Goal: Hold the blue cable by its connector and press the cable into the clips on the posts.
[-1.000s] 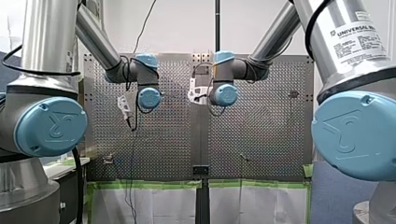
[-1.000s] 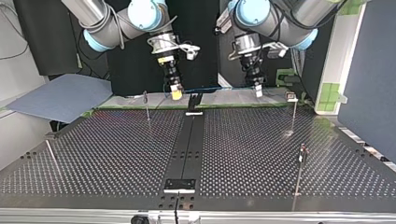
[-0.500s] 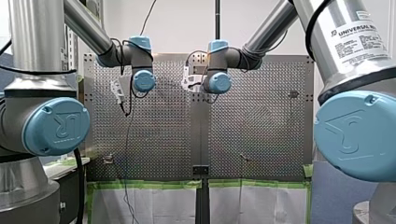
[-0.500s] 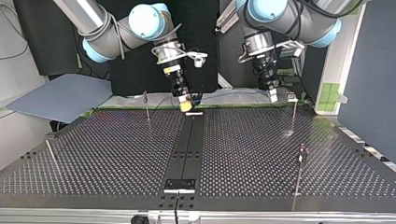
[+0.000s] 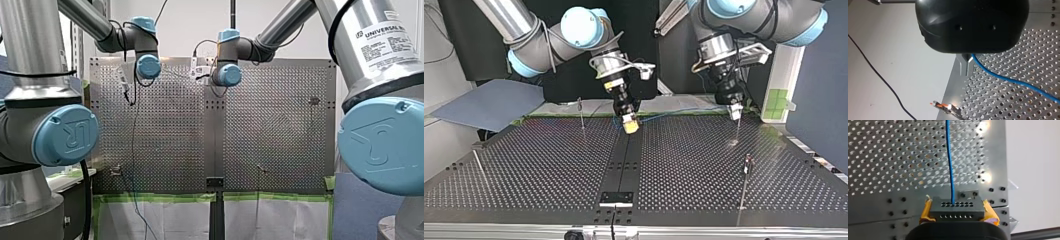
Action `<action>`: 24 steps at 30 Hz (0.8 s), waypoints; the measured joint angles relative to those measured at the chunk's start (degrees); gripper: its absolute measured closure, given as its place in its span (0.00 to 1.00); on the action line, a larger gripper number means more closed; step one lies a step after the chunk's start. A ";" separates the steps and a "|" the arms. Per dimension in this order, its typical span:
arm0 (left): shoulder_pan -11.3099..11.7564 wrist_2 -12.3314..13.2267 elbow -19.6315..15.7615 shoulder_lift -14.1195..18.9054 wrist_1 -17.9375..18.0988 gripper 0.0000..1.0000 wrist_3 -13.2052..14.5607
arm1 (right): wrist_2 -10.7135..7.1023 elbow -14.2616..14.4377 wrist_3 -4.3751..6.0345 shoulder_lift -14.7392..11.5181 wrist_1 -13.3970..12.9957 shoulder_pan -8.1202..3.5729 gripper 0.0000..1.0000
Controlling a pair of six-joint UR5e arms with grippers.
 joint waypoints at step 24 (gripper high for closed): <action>10.18 9.75 6.11 -0.26 -8.40 1.00 -2.24 | 0.11 -6.94 0.51 0.28 1.22 1.38 1.00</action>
